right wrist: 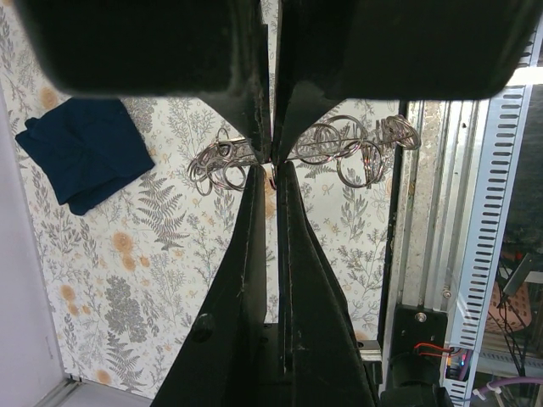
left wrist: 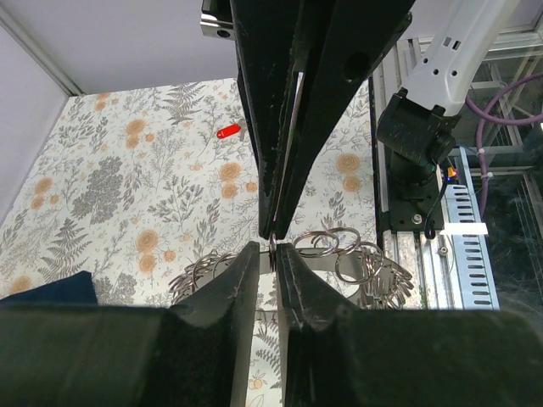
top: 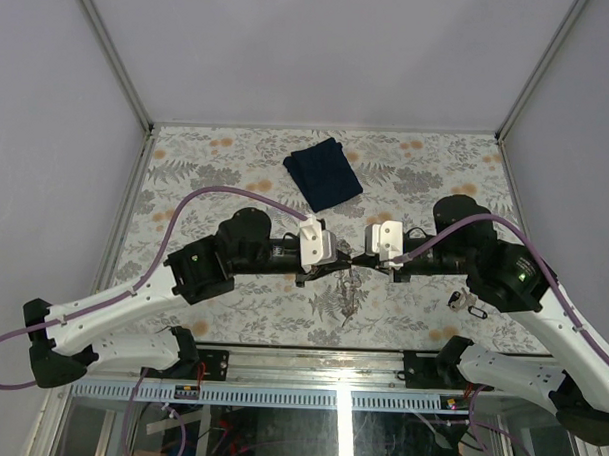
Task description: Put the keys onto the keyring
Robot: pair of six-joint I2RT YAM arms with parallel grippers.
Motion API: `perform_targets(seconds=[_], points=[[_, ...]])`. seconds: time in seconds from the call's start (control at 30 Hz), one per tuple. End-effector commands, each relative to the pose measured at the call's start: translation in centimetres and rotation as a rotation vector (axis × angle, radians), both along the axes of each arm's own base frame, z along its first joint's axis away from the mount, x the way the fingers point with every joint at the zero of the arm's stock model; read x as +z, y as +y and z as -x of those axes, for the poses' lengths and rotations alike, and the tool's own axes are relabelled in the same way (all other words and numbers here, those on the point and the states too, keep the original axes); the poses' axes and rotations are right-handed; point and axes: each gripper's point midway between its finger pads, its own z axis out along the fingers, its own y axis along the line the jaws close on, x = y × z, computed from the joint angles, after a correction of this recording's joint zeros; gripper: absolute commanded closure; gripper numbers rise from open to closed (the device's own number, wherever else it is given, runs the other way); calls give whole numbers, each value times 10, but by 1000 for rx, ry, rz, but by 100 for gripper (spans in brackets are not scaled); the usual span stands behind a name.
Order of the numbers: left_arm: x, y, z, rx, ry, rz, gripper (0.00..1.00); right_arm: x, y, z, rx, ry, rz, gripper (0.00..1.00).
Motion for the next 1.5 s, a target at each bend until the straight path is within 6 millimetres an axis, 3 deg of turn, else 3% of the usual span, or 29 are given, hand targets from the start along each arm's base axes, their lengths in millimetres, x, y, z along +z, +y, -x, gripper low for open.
perform_targets(seconds=[0.0,0.2,0.3,0.47,0.57,0.77,0.93,1.17,1.47], points=[[21,-2,2,-17,-38,41,86,18,9,1,38,-38,-67,100],[22,-1,0,-8,-40,44,100,16,9,1,39,-34,-60,100],[23,0,1,-7,-41,47,100,19,9,2,39,-40,-73,98],[28,9,4,9,-52,112,100,35,5,9,38,-87,-168,72],[44,21,12,8,-84,213,100,42,2,11,27,-132,-240,67],[59,39,33,-46,-112,344,100,62,-2,14,-1,-181,-399,66],[67,49,48,-98,-136,430,100,66,7,26,62,-142,-524,66],[72,49,53,-125,-142,443,100,69,14,42,161,-100,-632,67],[74,45,52,-132,-142,448,100,64,24,51,247,-44,-613,72]])
